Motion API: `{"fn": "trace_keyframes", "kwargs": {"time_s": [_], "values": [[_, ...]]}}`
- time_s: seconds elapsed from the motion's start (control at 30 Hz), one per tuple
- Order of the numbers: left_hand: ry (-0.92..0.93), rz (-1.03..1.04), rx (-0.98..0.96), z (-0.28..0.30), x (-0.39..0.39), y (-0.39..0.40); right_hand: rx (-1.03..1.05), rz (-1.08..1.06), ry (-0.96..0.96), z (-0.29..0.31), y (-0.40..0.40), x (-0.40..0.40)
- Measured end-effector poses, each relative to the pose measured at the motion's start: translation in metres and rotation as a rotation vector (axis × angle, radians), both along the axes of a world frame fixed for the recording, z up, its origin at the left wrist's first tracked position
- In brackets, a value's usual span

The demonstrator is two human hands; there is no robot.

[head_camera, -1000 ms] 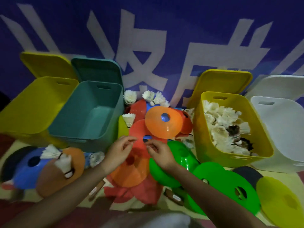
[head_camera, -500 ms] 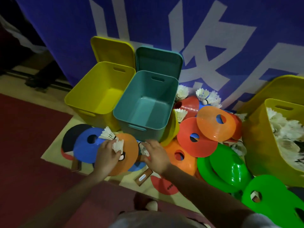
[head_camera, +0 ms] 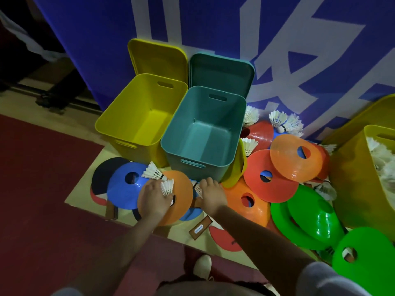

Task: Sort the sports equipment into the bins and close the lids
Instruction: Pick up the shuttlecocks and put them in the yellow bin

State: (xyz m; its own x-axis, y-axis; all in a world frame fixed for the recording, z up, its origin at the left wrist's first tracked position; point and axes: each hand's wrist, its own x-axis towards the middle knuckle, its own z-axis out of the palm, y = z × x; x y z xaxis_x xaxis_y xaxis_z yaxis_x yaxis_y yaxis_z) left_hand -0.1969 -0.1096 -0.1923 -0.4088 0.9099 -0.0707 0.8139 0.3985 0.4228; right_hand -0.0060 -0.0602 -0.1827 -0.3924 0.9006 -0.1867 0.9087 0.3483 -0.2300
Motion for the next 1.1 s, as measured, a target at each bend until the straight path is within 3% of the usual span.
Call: {"fn": "trace_keyframes", "kwargs": {"time_s": [0.17, 0.43, 0.73, 1.1], "values": [[-0.116, -0.015, 0.043, 0.003, 0.004, -0.003, -0.005, -0.062, -0.016, -0.009, -0.004, 0.016], [-0.262, -0.043, 0.126, 0.038, 0.021, -0.019, -0.079, -0.087, 0.387, 0.006, -0.016, 0.041], [-0.705, -0.184, 0.203, 0.084, 0.061, -0.025, 0.039, -0.112, 0.715, 0.051, -0.026, 0.070], [-0.870, -0.534, 0.149, 0.129, 0.161, 0.001, 0.255, -0.354, 0.896, 0.081, -0.037, 0.190]]}}
